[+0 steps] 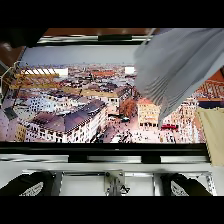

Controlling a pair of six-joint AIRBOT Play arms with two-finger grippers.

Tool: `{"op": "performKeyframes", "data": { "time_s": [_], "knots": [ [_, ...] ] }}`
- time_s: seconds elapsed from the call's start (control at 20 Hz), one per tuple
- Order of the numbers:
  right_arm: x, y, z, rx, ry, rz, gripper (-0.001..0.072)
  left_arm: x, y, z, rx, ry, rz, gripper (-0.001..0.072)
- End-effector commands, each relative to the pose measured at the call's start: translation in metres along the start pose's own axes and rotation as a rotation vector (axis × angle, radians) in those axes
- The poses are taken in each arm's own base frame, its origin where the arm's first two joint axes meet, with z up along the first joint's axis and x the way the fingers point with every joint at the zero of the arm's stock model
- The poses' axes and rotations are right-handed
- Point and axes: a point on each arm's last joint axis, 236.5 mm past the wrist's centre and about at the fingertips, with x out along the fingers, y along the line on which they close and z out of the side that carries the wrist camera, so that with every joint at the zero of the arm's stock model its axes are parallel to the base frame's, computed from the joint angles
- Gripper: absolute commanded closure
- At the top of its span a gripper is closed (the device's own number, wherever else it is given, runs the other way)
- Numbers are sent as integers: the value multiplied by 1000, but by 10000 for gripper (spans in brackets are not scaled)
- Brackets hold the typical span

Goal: Fold the shirts.

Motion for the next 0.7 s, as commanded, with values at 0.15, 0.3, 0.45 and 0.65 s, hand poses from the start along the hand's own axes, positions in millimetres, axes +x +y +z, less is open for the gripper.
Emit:
{"op": "performKeyframes", "data": {
  "time_s": [0.15, 0.3, 0.45, 0.65],
  "knots": [
    [11, -152, -23, 208, -28, -365, 651, 0, -1, 0, 0, 2, -2, 132],
    [22, -187, -49, 264, 12, -425, 651, 0, -1, 0, -1, 3, -2, 131],
    [28, -212, -57, 247, 5, -478, 651, -1, -1, 0, -8, 2, -2, 132],
    [32, -235, -50, 217, -62, -517, 651, -1, -1, -1, -31, 4, -3, 131]
  ]
}}
